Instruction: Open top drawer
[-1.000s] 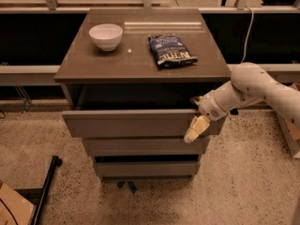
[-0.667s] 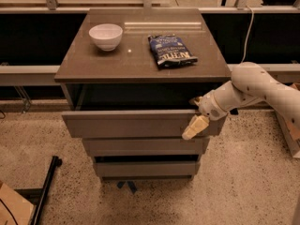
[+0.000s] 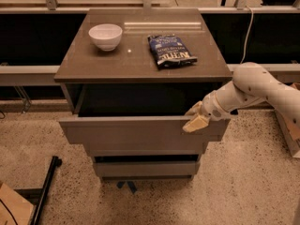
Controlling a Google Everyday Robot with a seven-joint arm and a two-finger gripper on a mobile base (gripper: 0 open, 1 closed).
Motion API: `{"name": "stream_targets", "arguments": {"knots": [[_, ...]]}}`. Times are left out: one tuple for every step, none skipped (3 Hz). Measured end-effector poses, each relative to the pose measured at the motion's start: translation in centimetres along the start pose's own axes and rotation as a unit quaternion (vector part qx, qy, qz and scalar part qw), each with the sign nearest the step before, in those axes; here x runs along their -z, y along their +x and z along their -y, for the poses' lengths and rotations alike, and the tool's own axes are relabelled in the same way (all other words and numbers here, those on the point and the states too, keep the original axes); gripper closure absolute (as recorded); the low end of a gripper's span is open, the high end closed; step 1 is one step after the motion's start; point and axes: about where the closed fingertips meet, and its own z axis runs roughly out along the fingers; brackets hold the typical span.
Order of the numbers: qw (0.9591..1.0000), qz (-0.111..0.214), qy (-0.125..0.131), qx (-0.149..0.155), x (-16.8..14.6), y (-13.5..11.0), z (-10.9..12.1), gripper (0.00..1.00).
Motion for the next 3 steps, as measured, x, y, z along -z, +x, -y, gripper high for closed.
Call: {"name": "stream_targets", "arguments": {"knots": [[1.0000,0.000,0.000,0.000,0.0,0.0,0.0,0.23],[0.9988,-0.030,-0.038,-0.004,-0.7,1.0,-2.7,0.01],[0.9976,-0.037,-0.058,-0.009,-1.1,1.7,-3.8,0.00]]}}
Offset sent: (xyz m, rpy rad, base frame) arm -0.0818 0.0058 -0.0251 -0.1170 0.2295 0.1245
